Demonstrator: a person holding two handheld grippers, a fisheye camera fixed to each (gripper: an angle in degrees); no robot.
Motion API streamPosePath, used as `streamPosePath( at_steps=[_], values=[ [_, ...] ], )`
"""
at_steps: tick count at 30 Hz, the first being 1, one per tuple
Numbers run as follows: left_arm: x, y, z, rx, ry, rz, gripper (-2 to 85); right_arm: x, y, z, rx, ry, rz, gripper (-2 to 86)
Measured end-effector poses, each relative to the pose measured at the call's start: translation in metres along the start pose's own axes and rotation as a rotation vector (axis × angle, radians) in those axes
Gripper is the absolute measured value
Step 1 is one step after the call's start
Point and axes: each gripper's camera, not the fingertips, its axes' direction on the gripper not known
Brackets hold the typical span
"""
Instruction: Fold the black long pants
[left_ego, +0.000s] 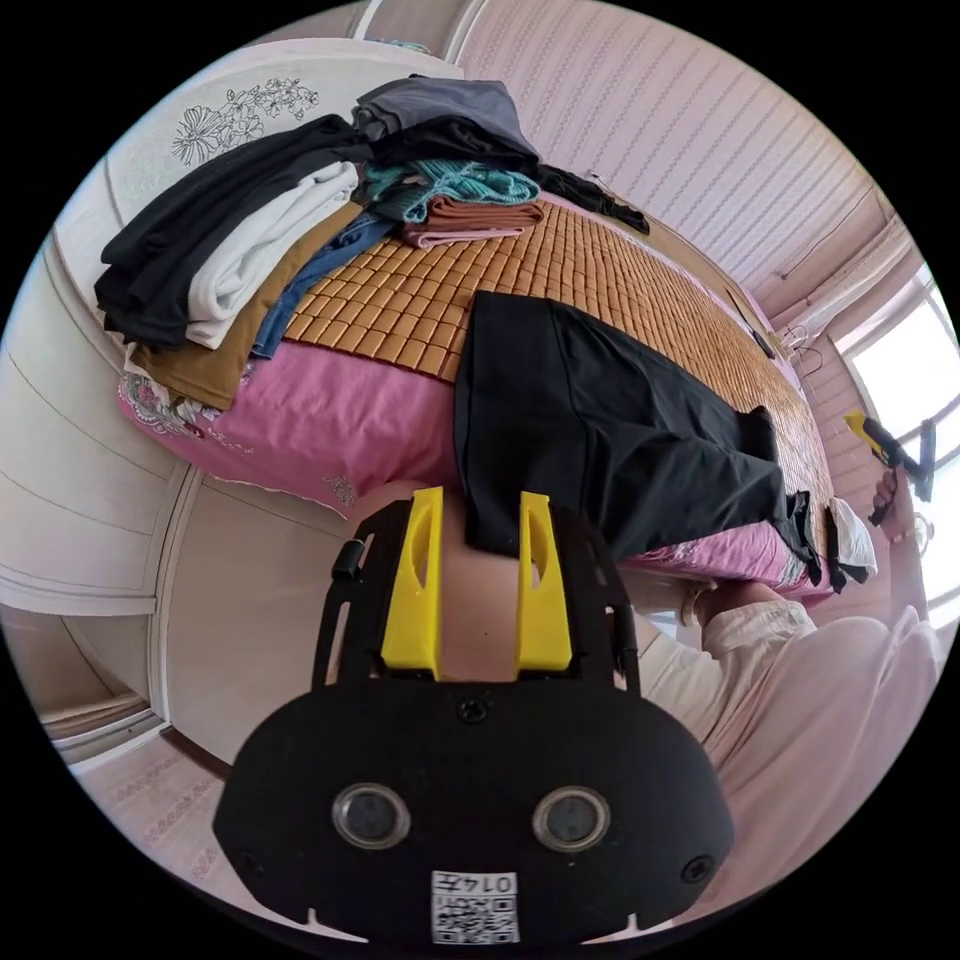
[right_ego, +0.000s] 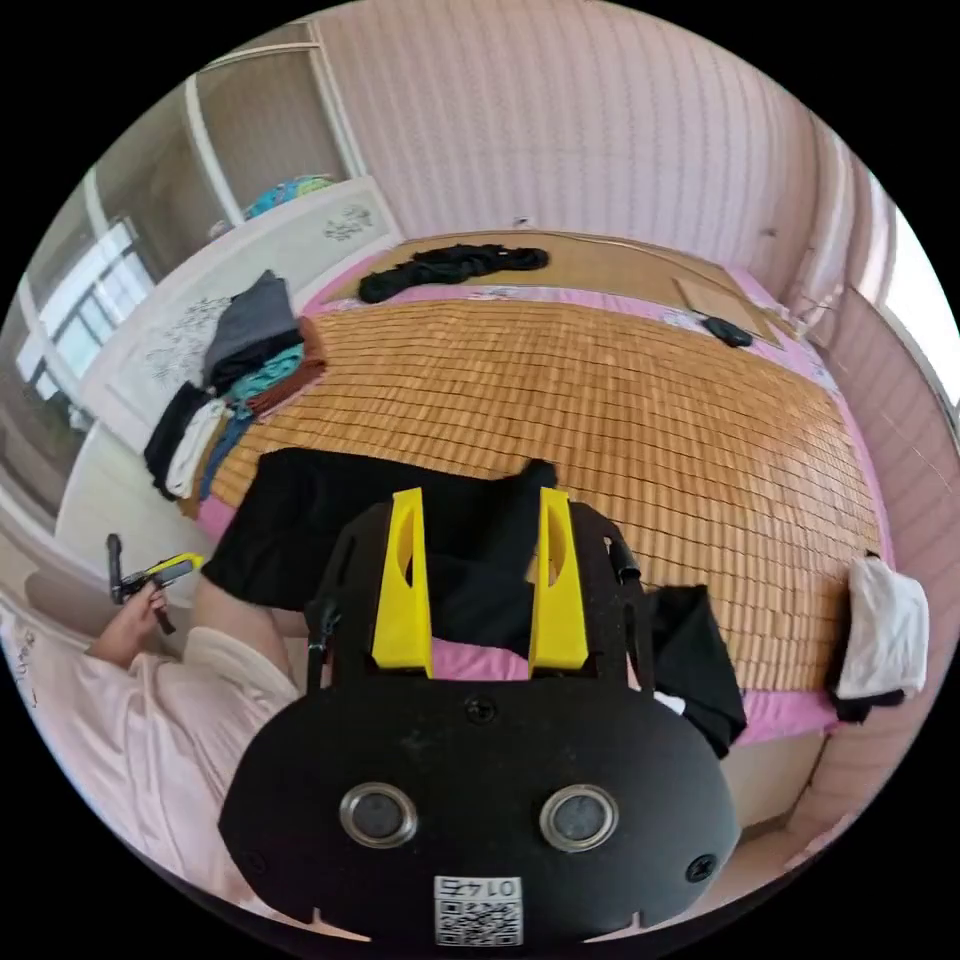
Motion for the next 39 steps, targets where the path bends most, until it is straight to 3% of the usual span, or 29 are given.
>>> streamPosePath(
  at_steps=[4, 8, 12, 16, 19, 23, 29, 35, 39],
  values=[
    [0.005, -0.003, 0.026, -0.153, 0.008, 0.059, 13.6, -0.081, -0.052, 0.074, -0.153, -0.025, -0.272, 14.1],
    [0.009, 0.002, 0.027, -0.141, -0.056, 0.085, 12.0, -0.135, -0.078, 0.129, -0.299, -0.162, -0.396, 13.7],
    [0.009, 0.005, 0.025, -0.150, -0.040, 0.125, 7.8, -0.183, -0.096, 0.189, -0.405, -0.001, -0.536, 16.1],
    [0.003, 0.006, 0.017, -0.185, 0.006, 0.099, 4.4, -0.182, -0.084, 0.249, -0.632, 0.122, -0.473, 15.8],
    [0.001, 0.014, 0.006, -0.159, 0.062, 0.082, 0.1, -0.184, -0.069, 0.232, -0.498, 0.120, -0.461, 12.2],
    [0.018, 0.023, -0.023, -0.046, 0.126, 0.151, -0.8, -0.174, -0.052, 0.214, -0.523, 0.076, -0.492, 2.1],
    [0.091, 0.019, -0.082, 0.024, 0.288, 0.348, -1.0, -0.086, -0.029, 0.108, -0.266, -0.091, -0.180, 0.1],
    [0.219, -0.007, -0.129, 0.213, 0.577, 0.740, -1.0, 0.035, -0.007, -0.104, 0.177, 0.079, 0.080, -0.5],
    [0.291, -0.031, -0.216, 0.533, 0.727, 0.903, -1.0, 0.031, -0.013, -0.279, 0.549, 0.252, 0.016, -0.5]
  ],
)
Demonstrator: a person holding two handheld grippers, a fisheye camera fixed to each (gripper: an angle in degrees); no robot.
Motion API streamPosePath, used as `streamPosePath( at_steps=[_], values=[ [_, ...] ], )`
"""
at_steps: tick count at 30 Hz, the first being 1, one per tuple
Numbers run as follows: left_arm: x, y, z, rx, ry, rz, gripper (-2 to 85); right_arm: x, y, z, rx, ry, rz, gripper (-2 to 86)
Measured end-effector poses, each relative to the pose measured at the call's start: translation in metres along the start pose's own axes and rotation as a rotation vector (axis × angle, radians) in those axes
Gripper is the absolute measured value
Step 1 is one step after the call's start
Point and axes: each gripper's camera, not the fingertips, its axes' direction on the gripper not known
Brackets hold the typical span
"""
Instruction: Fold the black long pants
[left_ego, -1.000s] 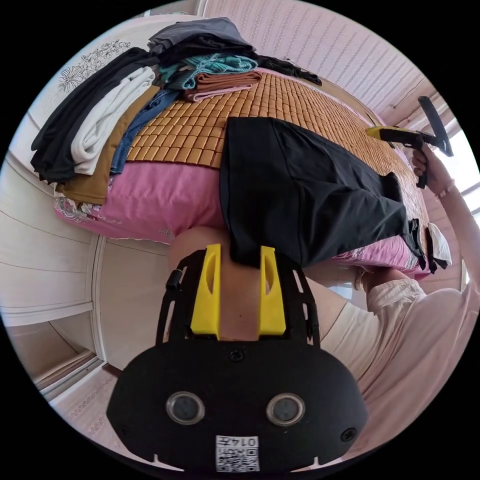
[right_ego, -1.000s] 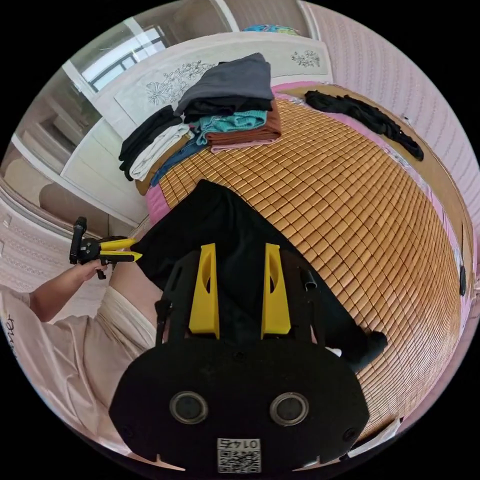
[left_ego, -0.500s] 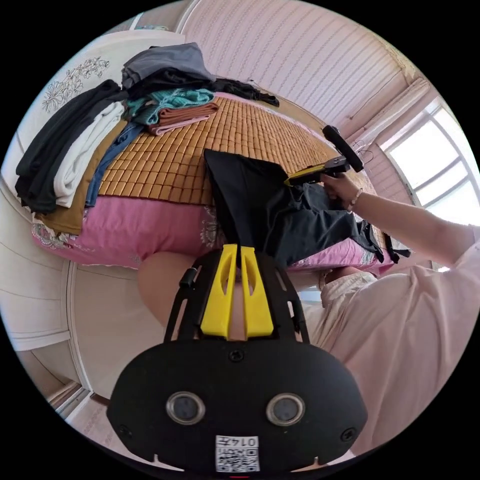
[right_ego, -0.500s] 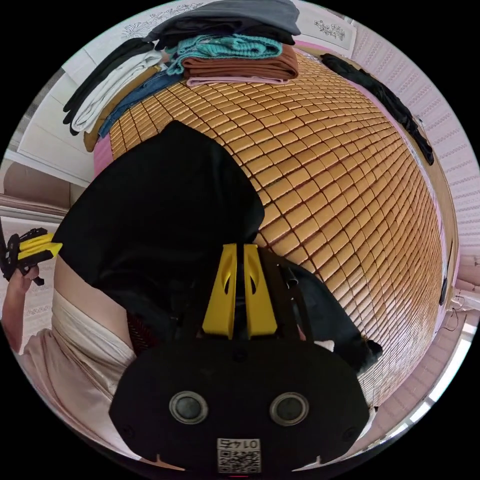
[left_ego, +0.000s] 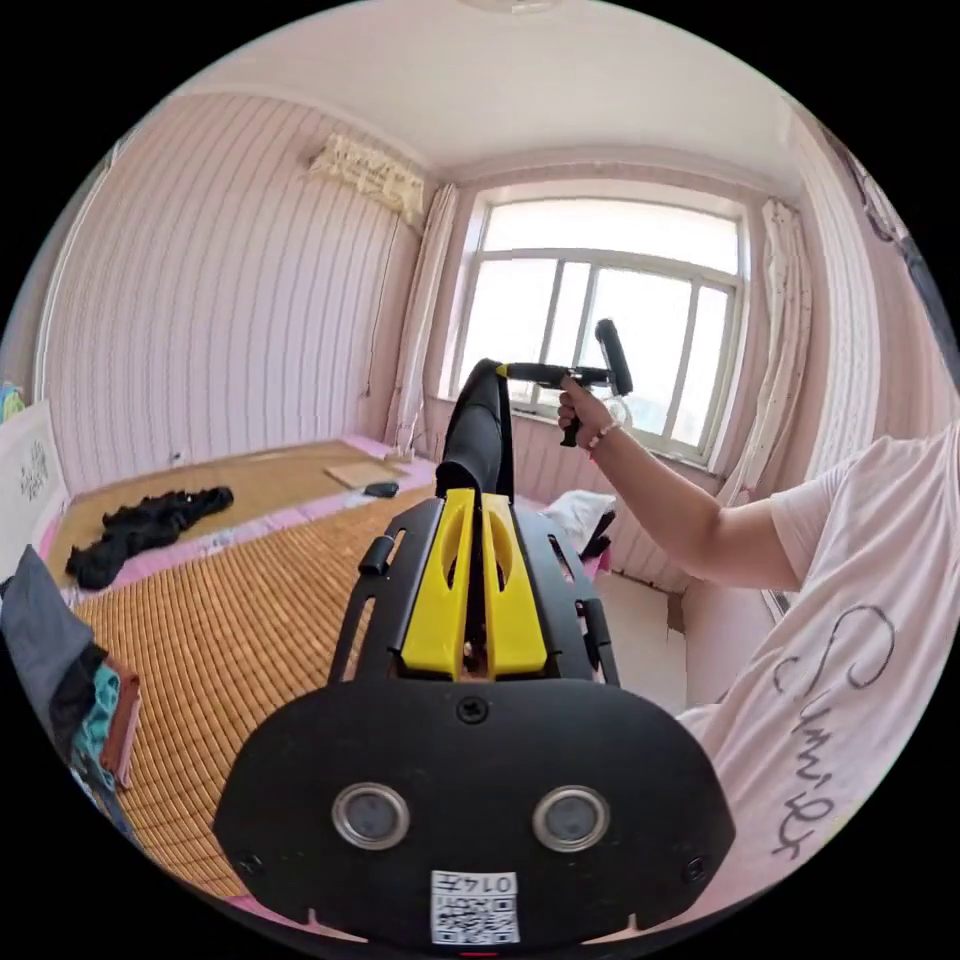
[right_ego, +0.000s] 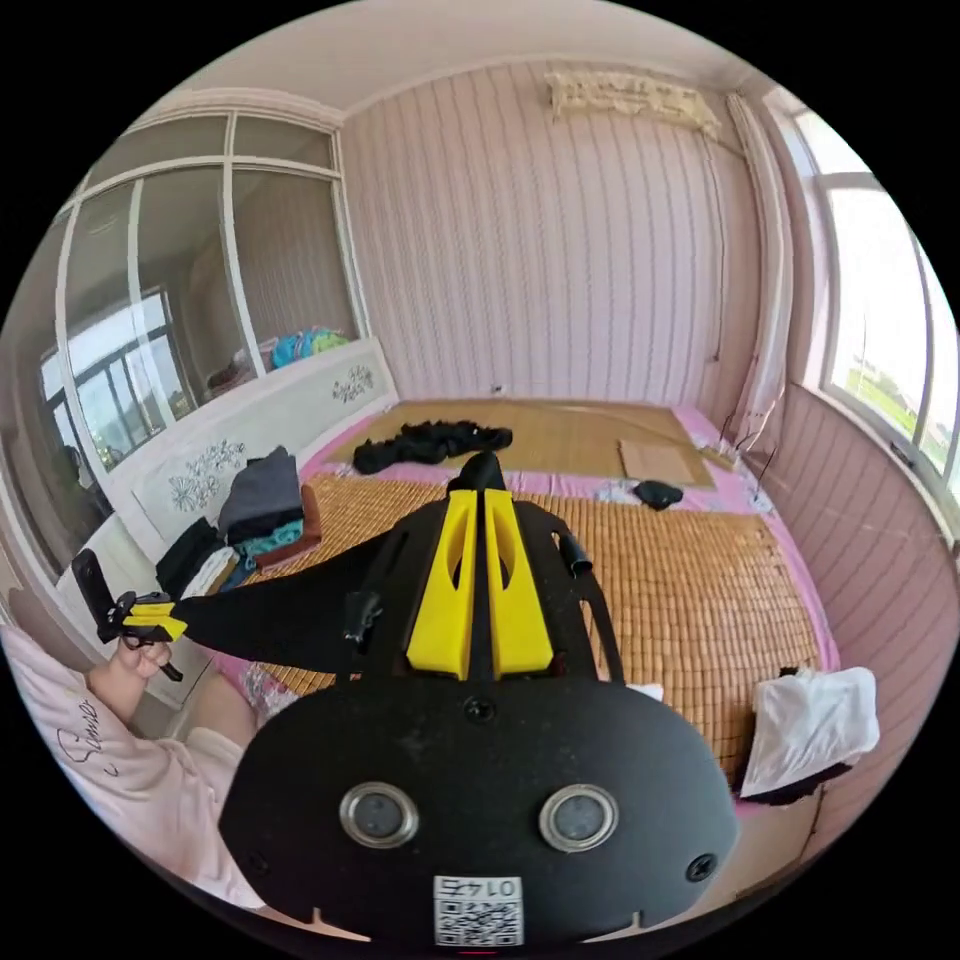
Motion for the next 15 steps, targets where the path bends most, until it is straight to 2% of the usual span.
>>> streamPosePath(
  at_steps=[3, 5, 8, 9, 12, 15],
  values=[
    [0.023, -0.035, -0.032, 0.157, -0.009, 0.067, -1.0, -0.018, -0.040, -0.072, 0.184, -0.010, -0.128, -0.5],
    [0.027, -0.029, -0.045, 0.180, -0.033, 0.059, -1.0, -0.026, -0.045, -0.083, 0.202, -0.043, -0.172, -0.4],
    [0.021, 0.011, -0.040, 0.048, -0.130, 0.014, -1.0, -0.026, -0.025, -0.038, 0.027, -0.126, -0.176, -0.3],
    [0.017, 0.035, -0.031, -0.060, -0.189, -0.007, -1.0, -0.023, -0.006, -0.003, -0.095, -0.158, -0.147, -0.3],
    [-0.005, 0.103, -0.016, -0.263, -0.211, -0.188, -1.0, -0.027, 0.071, 0.081, -0.382, -0.212, -0.066, -0.2],
    [-0.023, 0.157, -0.018, -0.354, -0.246, -0.348, -1.0, -0.036, 0.144, 0.132, -0.575, -0.247, 0.018, -0.1]
  ],
)
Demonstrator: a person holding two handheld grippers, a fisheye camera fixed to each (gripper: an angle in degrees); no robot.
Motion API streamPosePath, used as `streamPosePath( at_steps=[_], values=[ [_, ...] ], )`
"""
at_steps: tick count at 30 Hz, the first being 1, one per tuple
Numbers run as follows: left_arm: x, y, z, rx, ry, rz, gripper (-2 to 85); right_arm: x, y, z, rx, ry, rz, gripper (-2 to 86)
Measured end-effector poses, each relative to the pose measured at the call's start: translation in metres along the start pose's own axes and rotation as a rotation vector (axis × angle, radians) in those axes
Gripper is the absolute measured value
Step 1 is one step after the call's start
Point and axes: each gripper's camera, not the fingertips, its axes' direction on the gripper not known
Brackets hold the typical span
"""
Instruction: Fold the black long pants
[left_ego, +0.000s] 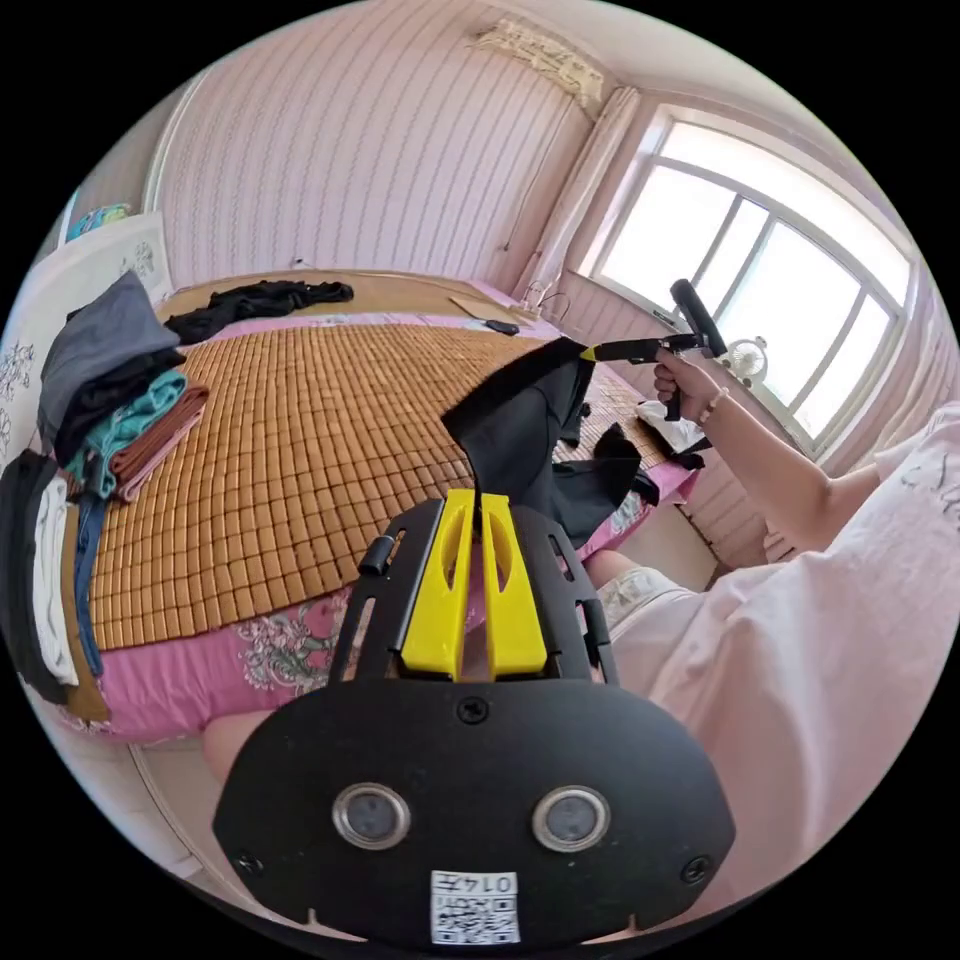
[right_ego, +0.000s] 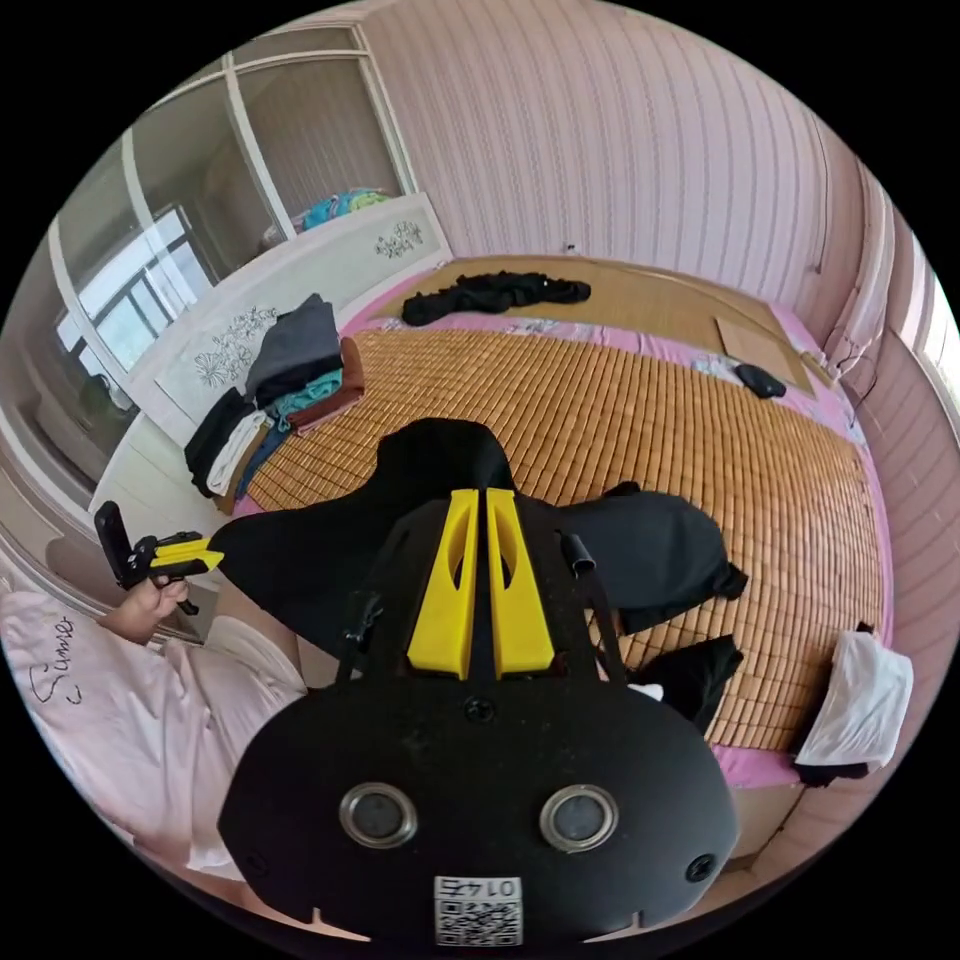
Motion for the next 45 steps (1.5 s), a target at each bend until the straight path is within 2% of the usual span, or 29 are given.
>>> streamPosePath(
  at_steps=[2, 5, 10, 13, 17, 19, 22, 25, 29, 34, 37, 45],
  values=[
    [-0.012, 0.015, 0.003, -0.036, -0.048, -0.048, -1.0, 0.001, 0.007, 0.026, -0.064, -0.053, 0.017, -0.1],
    [-0.035, 0.021, -0.011, 0.004, -0.048, -0.129, -1.0, -0.010, -0.013, 0.031, -0.077, -0.077, -0.046, 0.1],
    [-0.063, -0.006, -0.084, 0.216, -0.193, -0.128, -0.9, -0.074, -0.107, 0.007, 0.017, -0.081, -0.329, 0.7],
    [-0.089, -0.008, -0.116, 0.271, -0.325, -0.197, -0.5, -0.112, -0.155, 0.018, 0.004, -0.159, -0.414, 1.5],
    [-0.151, 0.020, -0.107, 0.185, -0.440, -0.427, 3.0, -0.131, -0.181, 0.078, -0.095, -0.104, -0.396, 5.4],
    [-0.196, 0.052, -0.085, 0.057, -0.514, -0.611, 4.4, -0.124, -0.173, 0.124, -0.217, -0.062, -0.343, 8.6],
    [-0.213, 0.087, -0.073, -0.004, -0.540, -0.710, 4.4, -0.100, -0.138, 0.152, -0.310, -0.202, -0.302, 9.7],
    [-0.208, 0.110, -0.067, -0.002, -0.489, -0.702, 4.2, -0.065, -0.083, 0.158, -0.340, -0.240, -0.265, 9.9],
    [-0.201, 0.124, -0.060, 0.002, -0.436, -0.705, 3.9, -0.008, -0.006, 0.143, -0.350, -0.173, -0.117, 9.9],
    [-0.176, 0.111, -0.050, 0.063, -0.357, -0.611, 3.7, 0.083, 0.107, 0.086, -0.202, -0.091, 0.312, 9.4],
    [-0.154, 0.094, -0.038, 0.060, -0.332, -0.518, 3.7, 0.115, 0.153, 0.057, -0.101, -0.072, 0.491, 8.0],
    [-0.085, 0.044, 0.028, -0.005, -0.246, -0.214, 4.3, 0.145, 0.206, 0.027, 0.009, 0.035, 0.570, 8.9]
  ],
)
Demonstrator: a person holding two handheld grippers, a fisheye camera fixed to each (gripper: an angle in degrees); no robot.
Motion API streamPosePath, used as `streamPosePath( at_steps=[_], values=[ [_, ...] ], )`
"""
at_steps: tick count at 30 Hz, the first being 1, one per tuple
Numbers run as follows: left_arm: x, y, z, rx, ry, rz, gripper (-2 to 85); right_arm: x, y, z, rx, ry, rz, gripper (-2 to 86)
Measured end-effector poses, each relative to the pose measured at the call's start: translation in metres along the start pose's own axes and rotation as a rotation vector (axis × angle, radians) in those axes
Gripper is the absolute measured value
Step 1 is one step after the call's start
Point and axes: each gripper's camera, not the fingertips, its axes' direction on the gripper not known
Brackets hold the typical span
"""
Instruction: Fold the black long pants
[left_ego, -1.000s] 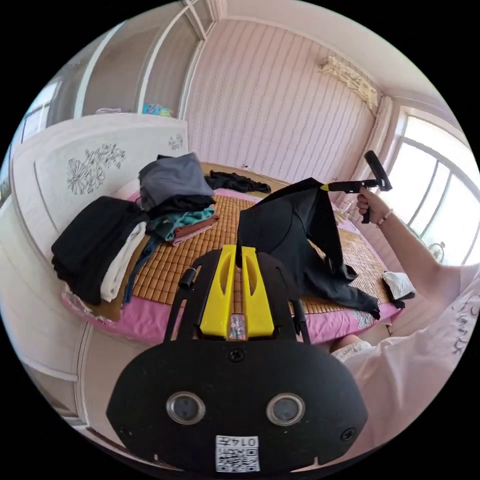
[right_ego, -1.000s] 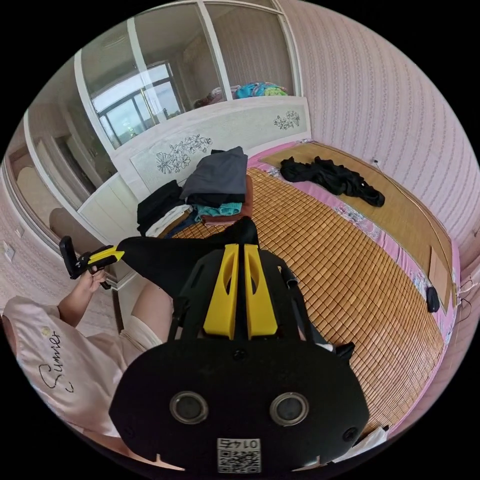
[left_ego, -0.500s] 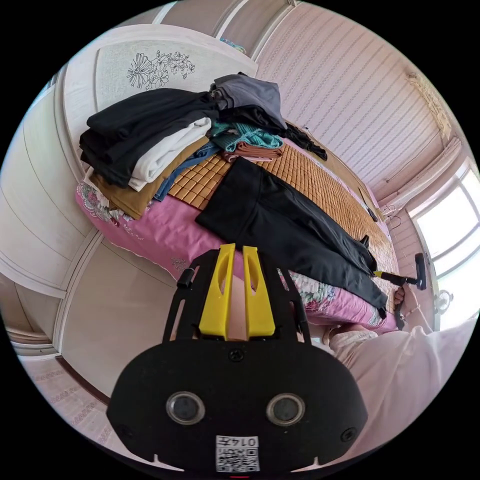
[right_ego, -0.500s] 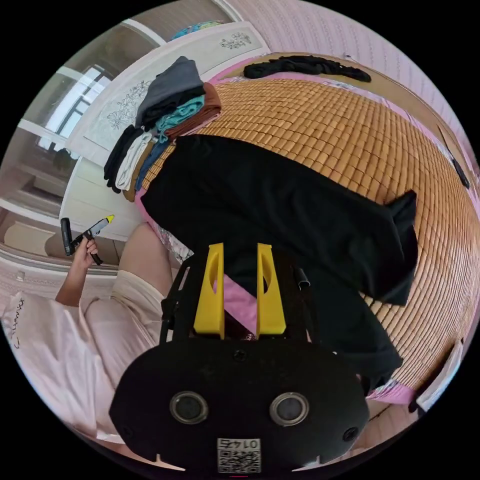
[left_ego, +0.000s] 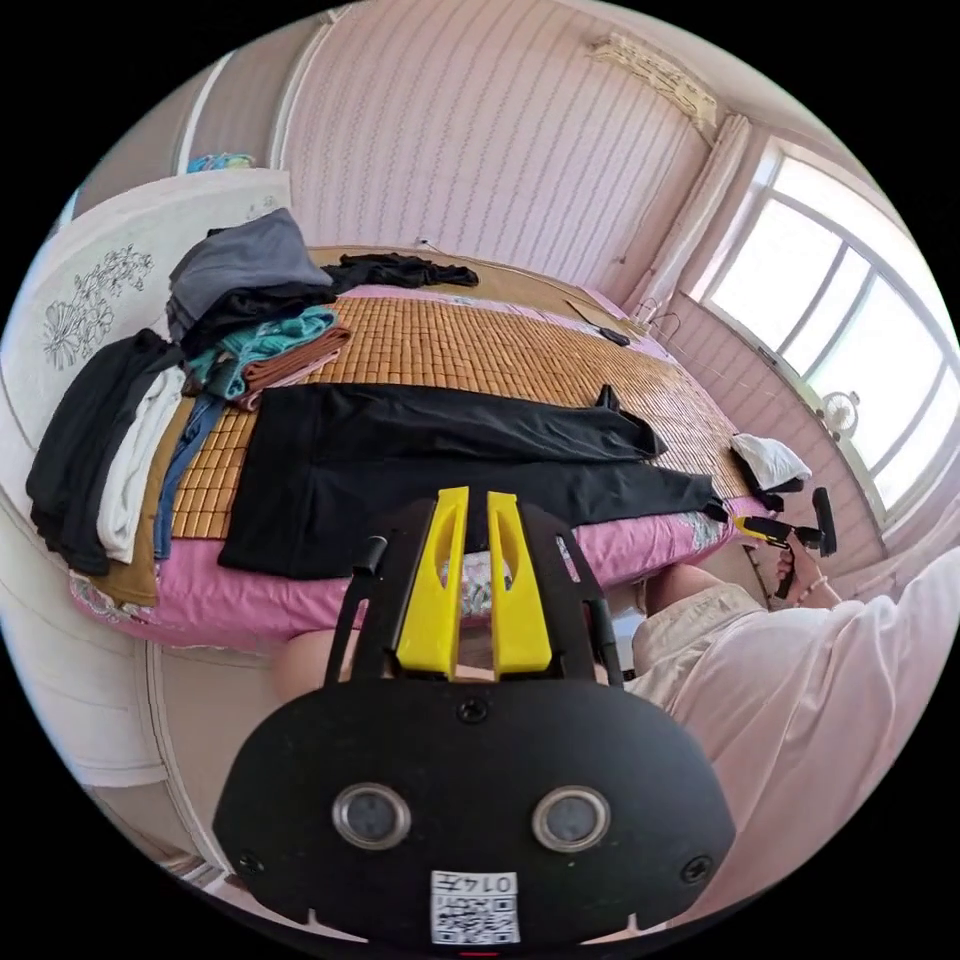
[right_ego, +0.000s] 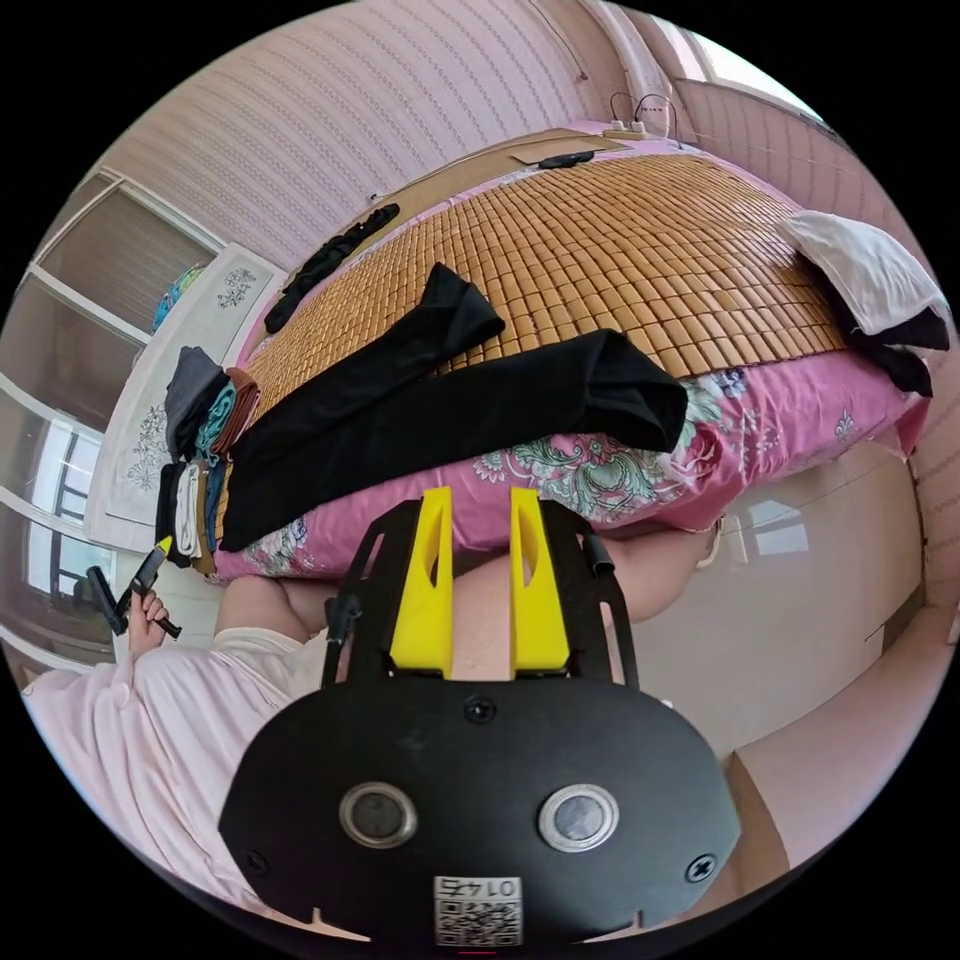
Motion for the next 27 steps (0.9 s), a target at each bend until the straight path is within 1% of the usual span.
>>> streamPosePath(
  at_steps=[7, 14, 18, 22, 27],
  values=[
    [0.081, -0.008, 0.048, -0.046, 0.070, 0.200, 4.6, 0.027, 0.011, -0.005, 0.005, 0.003, -0.022, 9.4],
    [0.136, 0.002, 0.094, -0.086, 0.117, 0.281, 5.1, 0.062, 0.008, -0.015, -0.006, 0.035, -0.045, 9.6],
    [0.163, 0.015, 0.129, -0.136, 0.126, 0.291, 5.3, 0.076, -0.017, -0.021, 0.007, 0.002, -0.081, 9.7],
    [0.186, 0.023, 0.165, -0.168, 0.125, 0.290, 5.9, 0.075, -0.056, -0.024, 0.007, -0.043, -0.167, 10.0],
    [0.213, 0.003, 0.214, -0.193, 0.108, 0.301, 6.4, 0.068, -0.114, -0.017, -0.006, -0.036, -0.270, 11.4]
  ],
)
